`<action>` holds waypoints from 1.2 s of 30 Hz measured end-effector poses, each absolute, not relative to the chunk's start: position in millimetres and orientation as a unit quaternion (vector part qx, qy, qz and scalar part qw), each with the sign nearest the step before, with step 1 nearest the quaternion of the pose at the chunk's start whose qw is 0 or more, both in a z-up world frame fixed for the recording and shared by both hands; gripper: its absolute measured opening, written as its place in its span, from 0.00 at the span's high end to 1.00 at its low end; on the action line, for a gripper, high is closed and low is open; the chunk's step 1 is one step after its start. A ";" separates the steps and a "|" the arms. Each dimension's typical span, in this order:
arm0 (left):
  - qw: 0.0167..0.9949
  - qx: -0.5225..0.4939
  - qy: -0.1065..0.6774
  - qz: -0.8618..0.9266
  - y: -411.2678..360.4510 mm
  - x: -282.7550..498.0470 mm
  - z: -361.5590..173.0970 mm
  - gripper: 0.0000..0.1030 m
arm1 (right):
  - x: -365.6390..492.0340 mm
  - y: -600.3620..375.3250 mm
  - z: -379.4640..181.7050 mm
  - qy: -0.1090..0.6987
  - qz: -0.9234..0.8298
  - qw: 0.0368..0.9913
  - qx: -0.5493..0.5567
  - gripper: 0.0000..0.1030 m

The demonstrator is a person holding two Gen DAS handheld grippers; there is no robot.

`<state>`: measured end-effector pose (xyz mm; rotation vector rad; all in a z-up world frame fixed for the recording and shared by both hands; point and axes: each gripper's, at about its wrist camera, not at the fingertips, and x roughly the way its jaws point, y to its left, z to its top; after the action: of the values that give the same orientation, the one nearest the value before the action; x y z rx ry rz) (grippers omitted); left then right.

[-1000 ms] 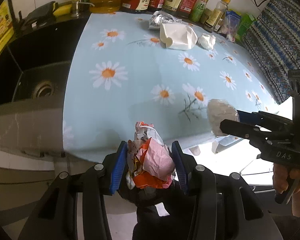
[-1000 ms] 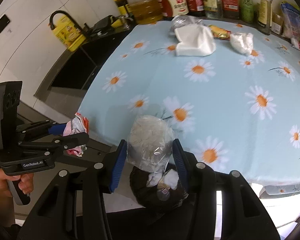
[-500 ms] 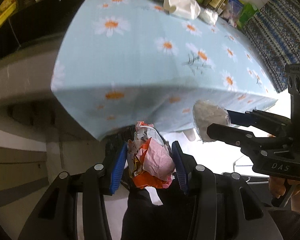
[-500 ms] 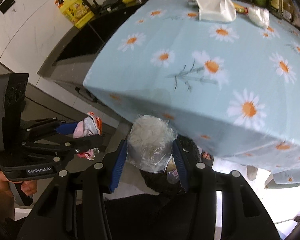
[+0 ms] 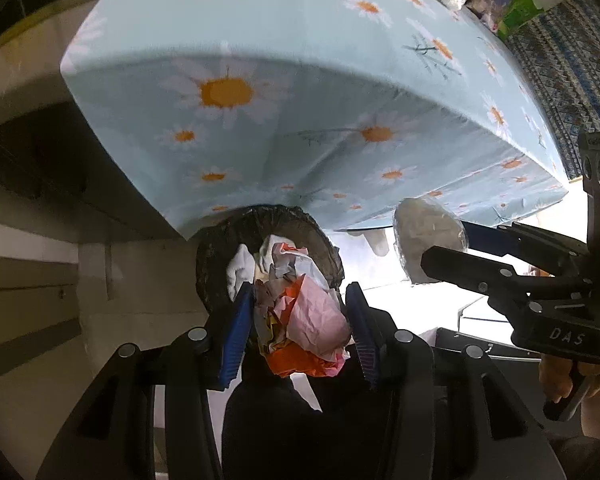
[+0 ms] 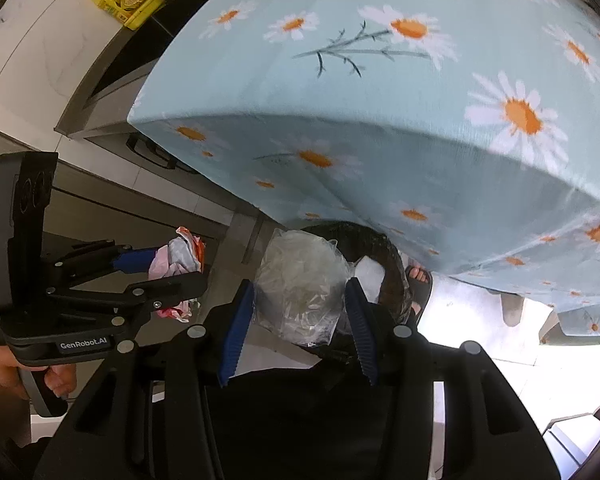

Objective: Collect trash
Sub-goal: 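Open both tools over the wastebasket to drop the items, then raise both tools to the table, left toward white paper, right toward a plastic bag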

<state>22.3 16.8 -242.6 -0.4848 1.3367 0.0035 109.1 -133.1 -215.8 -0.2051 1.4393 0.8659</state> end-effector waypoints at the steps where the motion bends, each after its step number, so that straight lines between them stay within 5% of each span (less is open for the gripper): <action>1: 0.755 -0.223 0.617 -0.002 15.6 22.6 -244.7 0.53 | 108.5 -133.6 -215.8 0.636 0.383 0.663 -0.090 0.46; 4: 0.752 -0.226 0.619 0.008 17.4 21.3 -248.6 0.39 | 111.4 -135.8 -213.5 0.632 0.377 0.672 -0.084 0.39; 20: 0.756 -0.229 0.613 0.018 30.9 30.9 -235.3 0.39 | 135.4 -151.0 -197.1 0.626 0.357 0.691 -0.053 0.38; 36: 0.817 -0.181 0.546 -0.026 21.9 72.8 -146.3 0.39 | 181.5 -167.7 -119.5 0.544 0.350 0.762 -0.032 0.34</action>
<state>72.8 21.9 -146.3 -0.3862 1.1641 -0.0558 181.5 -167.7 -119.5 -0.0704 1.1822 0.7603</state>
